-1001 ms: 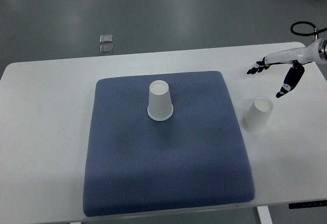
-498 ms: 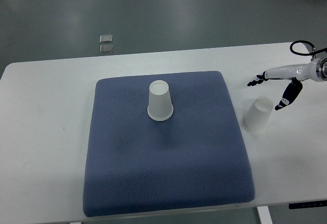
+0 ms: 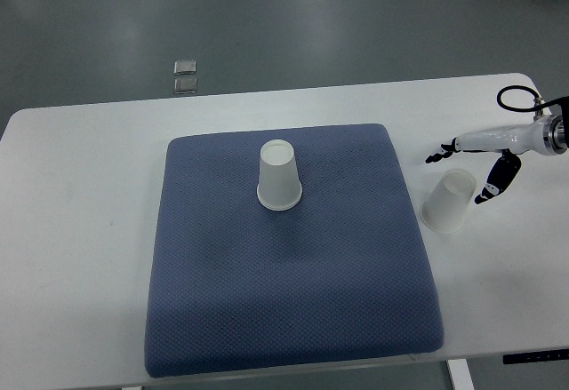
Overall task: Stack paper cups
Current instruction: 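Lower the right hand around the white cup beside the pad and grasp it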
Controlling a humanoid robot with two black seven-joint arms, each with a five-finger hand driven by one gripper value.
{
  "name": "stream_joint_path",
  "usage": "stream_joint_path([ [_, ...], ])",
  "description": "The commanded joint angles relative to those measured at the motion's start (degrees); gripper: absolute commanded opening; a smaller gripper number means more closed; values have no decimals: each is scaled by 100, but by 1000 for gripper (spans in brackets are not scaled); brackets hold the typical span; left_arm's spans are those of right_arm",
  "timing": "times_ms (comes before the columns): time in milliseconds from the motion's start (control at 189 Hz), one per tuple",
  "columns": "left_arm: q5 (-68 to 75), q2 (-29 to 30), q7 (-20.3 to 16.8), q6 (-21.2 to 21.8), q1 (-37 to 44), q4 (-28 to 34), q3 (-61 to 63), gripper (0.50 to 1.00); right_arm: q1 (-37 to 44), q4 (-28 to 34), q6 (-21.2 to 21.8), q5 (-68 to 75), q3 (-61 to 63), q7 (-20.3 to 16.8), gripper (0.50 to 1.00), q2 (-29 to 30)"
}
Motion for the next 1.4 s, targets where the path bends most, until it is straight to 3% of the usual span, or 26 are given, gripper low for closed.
stream_joint_path([
  [0, 0, 0, 0, 0, 0, 0, 0, 1000, -69, -1, -104, -10, 0, -14, 897, 7],
  [1303, 0, 0, 0, 0, 0, 0, 0, 1000, -333, -150, -499, -458, -17, -23, 891, 473],
  [1393, 0, 0, 0, 0, 0, 0, 0, 1000, -324, -150, -490, -458, -17, -14, 870, 473],
])
